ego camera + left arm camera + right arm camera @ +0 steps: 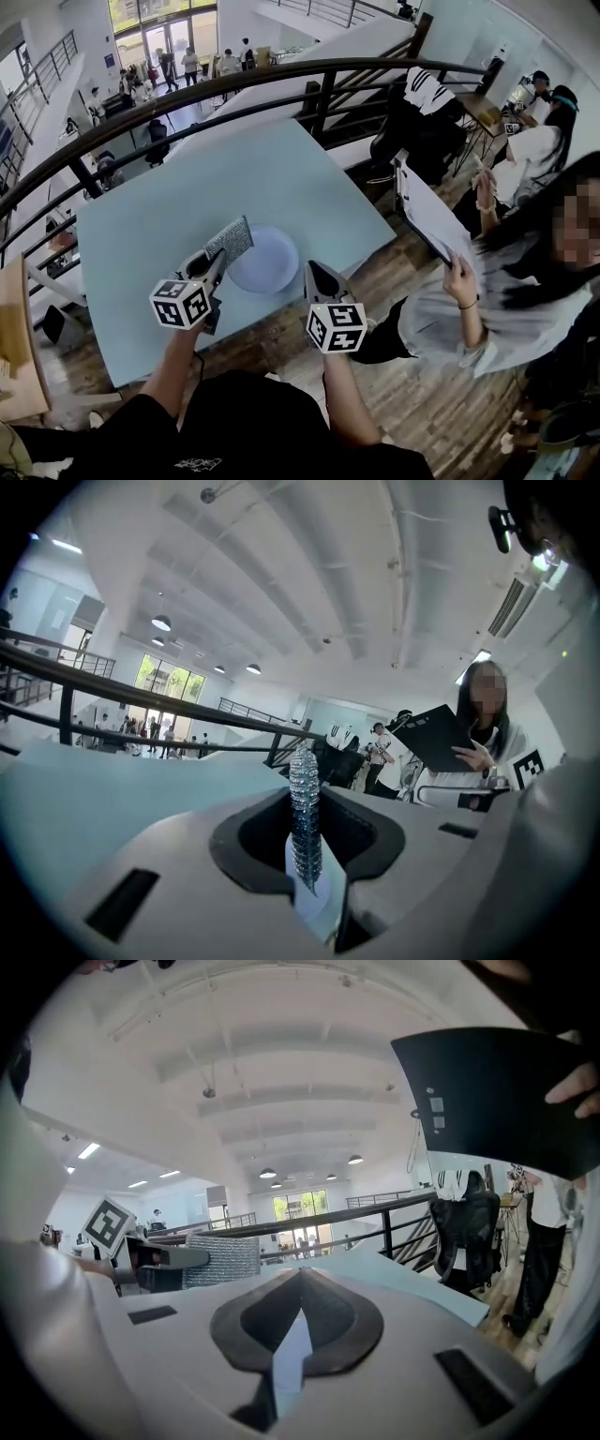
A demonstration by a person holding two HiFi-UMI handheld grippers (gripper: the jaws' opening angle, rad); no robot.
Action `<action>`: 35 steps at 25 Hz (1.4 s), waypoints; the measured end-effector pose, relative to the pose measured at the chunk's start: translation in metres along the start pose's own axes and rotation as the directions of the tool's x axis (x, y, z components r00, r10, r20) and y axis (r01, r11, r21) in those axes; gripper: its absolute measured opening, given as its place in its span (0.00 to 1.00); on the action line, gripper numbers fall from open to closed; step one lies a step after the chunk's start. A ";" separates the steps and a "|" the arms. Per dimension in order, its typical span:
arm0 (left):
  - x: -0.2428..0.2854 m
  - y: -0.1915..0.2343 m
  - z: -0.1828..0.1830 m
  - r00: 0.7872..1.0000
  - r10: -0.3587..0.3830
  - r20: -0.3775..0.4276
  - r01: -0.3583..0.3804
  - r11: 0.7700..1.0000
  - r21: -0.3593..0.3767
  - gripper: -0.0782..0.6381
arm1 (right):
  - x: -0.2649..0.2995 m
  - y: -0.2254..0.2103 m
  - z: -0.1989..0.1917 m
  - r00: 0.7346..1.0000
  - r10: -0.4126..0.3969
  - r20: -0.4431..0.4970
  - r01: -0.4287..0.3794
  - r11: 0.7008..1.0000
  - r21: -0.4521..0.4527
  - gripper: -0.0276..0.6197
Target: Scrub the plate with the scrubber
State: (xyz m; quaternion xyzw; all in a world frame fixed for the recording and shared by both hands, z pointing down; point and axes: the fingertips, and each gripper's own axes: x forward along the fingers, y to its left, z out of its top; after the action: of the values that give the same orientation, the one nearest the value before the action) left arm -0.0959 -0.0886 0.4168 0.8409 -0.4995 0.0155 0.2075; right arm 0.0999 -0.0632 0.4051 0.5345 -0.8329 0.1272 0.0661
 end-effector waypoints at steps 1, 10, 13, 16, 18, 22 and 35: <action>-0.002 0.000 0.005 1.000 -0.001 0.010 0.001 1.000 0.017 0.23 | -0.001 0.002 0.007 1.000 0.000 0.012 0.000 1.000 -0.007 0.05; -0.009 -0.008 0.052 0.995 -0.033 0.089 0.018 0.986 0.166 0.23 | -0.008 0.013 0.057 0.994 -0.015 0.107 0.021 0.998 -0.058 0.05; -0.019 -0.007 0.066 0.993 -0.029 0.111 0.006 0.979 0.203 0.23 | -0.011 0.019 0.063 0.993 -0.021 0.119 0.029 0.998 -0.063 0.05; -0.027 -0.002 0.078 0.991 -0.021 0.131 -0.008 0.975 0.222 0.23 | -0.012 0.027 0.070 0.991 -0.017 0.130 0.027 0.997 -0.071 0.05; -0.031 -0.001 0.083 0.990 -0.023 0.141 -0.009 0.974 0.226 0.23 | -0.013 0.031 0.074 0.991 -0.016 0.134 0.027 0.996 -0.083 0.05; -0.040 0.000 0.085 0.988 -0.024 0.151 -0.014 0.968 0.249 0.23 | -0.016 0.040 0.071 0.990 -0.016 0.139 0.028 0.996 -0.086 0.05; -0.069 -0.004 0.103 0.970 -0.066 0.235 -0.016 0.944 0.331 0.23 | -0.030 0.074 0.094 0.977 -0.008 0.215 0.040 0.988 -0.147 0.05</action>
State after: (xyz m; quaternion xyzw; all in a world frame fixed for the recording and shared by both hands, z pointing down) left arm -0.1461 -0.0670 0.3056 0.8656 -0.5007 -0.0067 0.0014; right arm 0.0480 -0.0340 0.2968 0.5487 -0.8358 0.0050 0.0179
